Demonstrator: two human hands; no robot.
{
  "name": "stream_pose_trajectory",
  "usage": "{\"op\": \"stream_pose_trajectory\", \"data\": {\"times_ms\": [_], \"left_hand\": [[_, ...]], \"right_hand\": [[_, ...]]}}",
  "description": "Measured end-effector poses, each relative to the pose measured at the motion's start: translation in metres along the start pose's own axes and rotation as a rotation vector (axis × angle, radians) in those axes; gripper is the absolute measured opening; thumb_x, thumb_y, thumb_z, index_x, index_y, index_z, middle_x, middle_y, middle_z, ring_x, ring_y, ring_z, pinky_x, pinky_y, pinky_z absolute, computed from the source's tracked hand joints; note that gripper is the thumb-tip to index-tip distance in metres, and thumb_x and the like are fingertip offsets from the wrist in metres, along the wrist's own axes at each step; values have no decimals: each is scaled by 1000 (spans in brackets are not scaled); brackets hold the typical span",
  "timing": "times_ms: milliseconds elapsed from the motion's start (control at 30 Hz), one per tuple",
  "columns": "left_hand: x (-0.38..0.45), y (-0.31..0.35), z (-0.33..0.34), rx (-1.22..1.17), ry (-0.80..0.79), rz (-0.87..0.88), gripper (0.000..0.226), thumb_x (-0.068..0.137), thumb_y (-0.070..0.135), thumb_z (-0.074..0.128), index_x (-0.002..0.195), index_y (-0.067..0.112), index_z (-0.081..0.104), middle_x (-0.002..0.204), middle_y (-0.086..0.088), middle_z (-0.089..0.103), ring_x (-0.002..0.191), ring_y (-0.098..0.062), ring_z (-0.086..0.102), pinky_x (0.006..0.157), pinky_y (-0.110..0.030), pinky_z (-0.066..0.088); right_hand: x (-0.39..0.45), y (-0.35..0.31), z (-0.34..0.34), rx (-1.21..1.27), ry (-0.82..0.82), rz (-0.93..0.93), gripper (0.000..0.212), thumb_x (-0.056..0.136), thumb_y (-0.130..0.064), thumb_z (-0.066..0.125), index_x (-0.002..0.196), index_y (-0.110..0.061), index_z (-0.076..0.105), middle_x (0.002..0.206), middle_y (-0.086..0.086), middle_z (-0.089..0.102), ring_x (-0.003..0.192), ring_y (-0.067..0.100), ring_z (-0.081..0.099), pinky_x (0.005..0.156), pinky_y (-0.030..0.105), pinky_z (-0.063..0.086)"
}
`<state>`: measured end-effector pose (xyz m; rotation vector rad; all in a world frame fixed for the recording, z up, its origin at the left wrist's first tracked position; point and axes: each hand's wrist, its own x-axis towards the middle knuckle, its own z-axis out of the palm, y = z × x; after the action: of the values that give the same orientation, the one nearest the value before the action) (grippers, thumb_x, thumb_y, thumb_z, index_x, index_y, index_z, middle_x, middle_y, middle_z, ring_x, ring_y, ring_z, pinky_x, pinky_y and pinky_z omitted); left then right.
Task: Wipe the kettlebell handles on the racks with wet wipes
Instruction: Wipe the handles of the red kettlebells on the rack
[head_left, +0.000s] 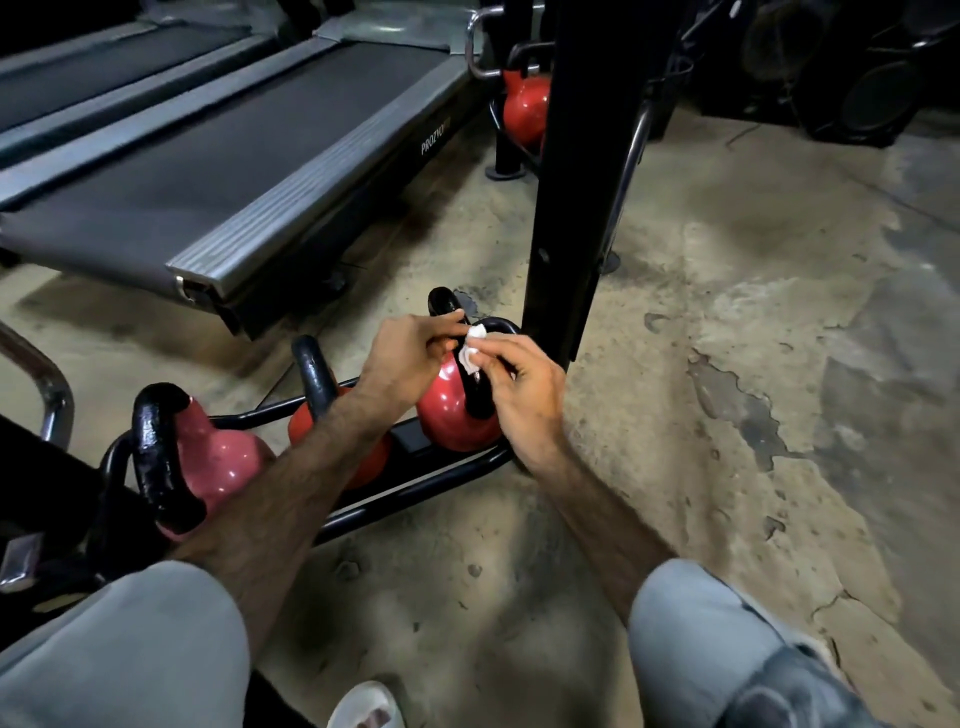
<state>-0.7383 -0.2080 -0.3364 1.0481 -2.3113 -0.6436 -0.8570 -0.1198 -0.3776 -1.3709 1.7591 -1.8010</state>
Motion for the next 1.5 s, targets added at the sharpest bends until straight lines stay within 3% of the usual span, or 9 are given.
{"op": "stream_pose_trajectory", "data": {"times_ms": [133, 267, 400, 633, 767, 933, 1167, 1333, 1500], "left_hand": [[4, -3, 2, 55, 27, 38, 29, 87, 0, 60, 111, 12, 71, 123, 0, 66, 119, -12, 58, 107, -14, 33], [12, -3, 6, 24, 28, 44, 27, 85, -7, 57, 106, 3, 72, 129, -9, 59, 119, -14, 55, 98, -3, 28], [18, -5, 5, -106, 2, -54, 36, 86, -15, 44, 110, -2, 68, 121, -13, 64, 89, 5, 55, 84, -5, 44], [17, -13, -4, -63, -71, -20, 35, 87, -4, 54, 110, 15, 72, 130, -4, 61, 122, -15, 56, 107, -23, 40], [15, -14, -10, -140, -115, -90, 33, 94, 5, 47, 120, 13, 66, 121, -12, 66, 113, -25, 59, 95, -26, 42], [18, -20, -1, -215, -126, -75, 39, 85, -19, 47, 115, -3, 66, 135, -13, 54, 128, -21, 50, 90, 4, 32], [22, -30, 1, -220, -157, -17, 40, 87, -13, 54, 118, 8, 67, 141, -5, 50, 132, -12, 44, 102, -2, 29], [24, -35, 2, -199, -152, -11, 35, 93, -3, 51, 116, 17, 69, 141, 1, 51, 132, -10, 44, 109, -12, 27], [23, -36, 4, -210, -154, -22, 34, 93, 3, 55, 117, 22, 68, 142, 5, 50, 133, -5, 42, 113, -17, 25]], "right_hand": [[-24, 16, -15, -116, -46, -47, 13, 82, -1, 73, 94, -7, 77, 97, 1, 70, 94, 4, 64, 89, 14, 47], [-44, 16, -14, -236, -76, -105, 12, 81, -2, 73, 92, -6, 77, 94, 3, 68, 90, 4, 61, 86, 9, 46], [3, 3, 6, -358, -94, -207, 13, 85, -7, 70, 96, -9, 76, 96, 0, 66, 93, 13, 59, 88, 16, 45], [13, 0, 1, -1079, -756, -787, 8, 71, -10, 72, 76, -16, 73, 78, 5, 66, 83, 30, 56, 69, 38, 40], [38, -15, 0, -1205, -663, -1092, 6, 70, -23, 75, 70, -19, 70, 72, -4, 63, 83, 25, 50, 69, 37, 30], [17, -2, -5, -1251, -786, -1176, 7, 70, -21, 73, 68, -16, 69, 70, -1, 63, 88, 26, 47, 70, 38, 32], [24, -12, -5, -1213, -591, -1128, 4, 76, -17, 64, 74, -15, 66, 78, 1, 60, 81, 26, 49, 69, 39, 30], [3, 15, -24, -1135, -701, -1172, 4, 80, -13, 67, 83, -14, 68, 88, 3, 63, 86, 26, 49, 71, 38, 33], [14, 14, -35, -800, -395, -731, 16, 88, -13, 64, 102, -11, 70, 102, 4, 67, 89, 22, 57, 75, 31, 44]]}}
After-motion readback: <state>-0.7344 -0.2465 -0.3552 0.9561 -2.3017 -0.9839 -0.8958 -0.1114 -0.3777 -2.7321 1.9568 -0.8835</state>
